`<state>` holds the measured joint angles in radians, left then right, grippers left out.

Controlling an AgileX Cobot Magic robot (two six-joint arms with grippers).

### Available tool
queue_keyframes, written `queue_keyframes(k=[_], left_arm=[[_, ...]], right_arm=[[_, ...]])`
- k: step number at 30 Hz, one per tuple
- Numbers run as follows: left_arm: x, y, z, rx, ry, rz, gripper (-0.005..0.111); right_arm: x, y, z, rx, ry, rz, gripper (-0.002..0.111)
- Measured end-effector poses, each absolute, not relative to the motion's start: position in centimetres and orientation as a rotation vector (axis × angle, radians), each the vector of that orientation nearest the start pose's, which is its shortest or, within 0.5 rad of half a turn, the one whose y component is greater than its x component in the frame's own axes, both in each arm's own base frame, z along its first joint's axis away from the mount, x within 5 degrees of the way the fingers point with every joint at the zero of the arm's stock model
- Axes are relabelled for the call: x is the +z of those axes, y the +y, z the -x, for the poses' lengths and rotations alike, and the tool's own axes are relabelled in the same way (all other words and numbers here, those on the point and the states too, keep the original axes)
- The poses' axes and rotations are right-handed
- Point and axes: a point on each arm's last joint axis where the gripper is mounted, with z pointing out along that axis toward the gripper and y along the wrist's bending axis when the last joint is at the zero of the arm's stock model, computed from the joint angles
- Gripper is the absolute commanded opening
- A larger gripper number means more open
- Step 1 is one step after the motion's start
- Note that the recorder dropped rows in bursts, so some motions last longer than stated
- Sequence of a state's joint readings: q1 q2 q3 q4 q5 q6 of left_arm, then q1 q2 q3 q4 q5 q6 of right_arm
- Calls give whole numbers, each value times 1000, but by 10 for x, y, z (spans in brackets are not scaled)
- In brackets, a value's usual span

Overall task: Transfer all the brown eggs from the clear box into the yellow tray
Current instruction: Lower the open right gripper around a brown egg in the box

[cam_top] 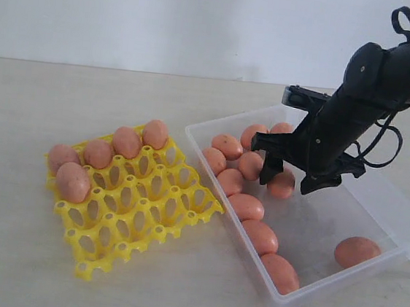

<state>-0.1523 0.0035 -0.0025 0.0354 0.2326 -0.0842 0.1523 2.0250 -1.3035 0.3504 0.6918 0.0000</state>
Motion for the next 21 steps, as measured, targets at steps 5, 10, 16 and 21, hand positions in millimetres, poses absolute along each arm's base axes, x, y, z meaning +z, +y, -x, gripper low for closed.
queue_keyframes(k=[5,10,16,21], left_arm=[[193,-8,-55,-143,1717,-82,4],[193,-8,-55,-143,1717,-82,4],[193,-8,-55,-143,1717,-82,4],[193,-8,-55,-143,1717,-82,4]], right_arm=[[139,80,-393,398,2874,-162,31],[134,80,-393,398,2888,-161,0],[135,81,-393,401,2887,-143,0],[135,82,-393,427,2886,-178,0]])
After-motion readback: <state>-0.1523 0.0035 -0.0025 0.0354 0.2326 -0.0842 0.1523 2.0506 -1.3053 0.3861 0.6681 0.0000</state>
